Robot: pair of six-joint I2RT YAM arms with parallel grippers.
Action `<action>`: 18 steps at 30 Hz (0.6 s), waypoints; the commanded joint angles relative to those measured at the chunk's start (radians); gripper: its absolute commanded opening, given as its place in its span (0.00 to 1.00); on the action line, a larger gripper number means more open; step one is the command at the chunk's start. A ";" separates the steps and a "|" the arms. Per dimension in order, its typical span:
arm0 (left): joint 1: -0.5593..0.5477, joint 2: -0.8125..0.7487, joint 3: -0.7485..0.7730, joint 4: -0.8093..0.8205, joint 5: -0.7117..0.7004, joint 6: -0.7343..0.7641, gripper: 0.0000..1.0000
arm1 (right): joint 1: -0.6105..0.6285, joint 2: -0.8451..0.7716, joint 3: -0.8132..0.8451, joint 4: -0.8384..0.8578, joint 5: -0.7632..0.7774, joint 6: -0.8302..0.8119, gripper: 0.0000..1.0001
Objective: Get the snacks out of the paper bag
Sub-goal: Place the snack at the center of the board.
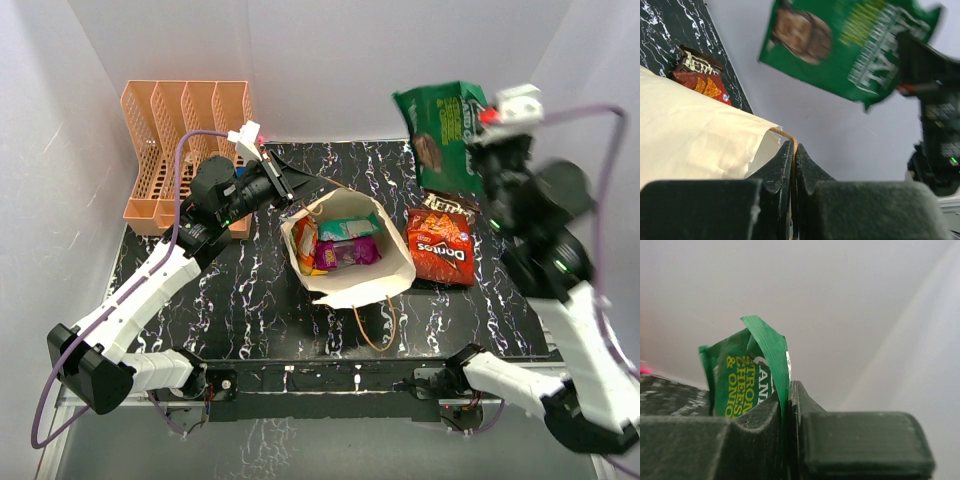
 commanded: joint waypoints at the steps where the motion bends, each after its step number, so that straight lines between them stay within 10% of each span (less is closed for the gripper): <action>1: 0.003 -0.036 -0.010 0.019 -0.001 -0.022 0.00 | -0.048 0.172 0.020 0.189 0.248 0.006 0.07; 18: 0.004 -0.007 -0.003 -0.001 -0.026 -0.043 0.00 | -0.460 0.441 -0.087 0.215 -0.132 0.975 0.07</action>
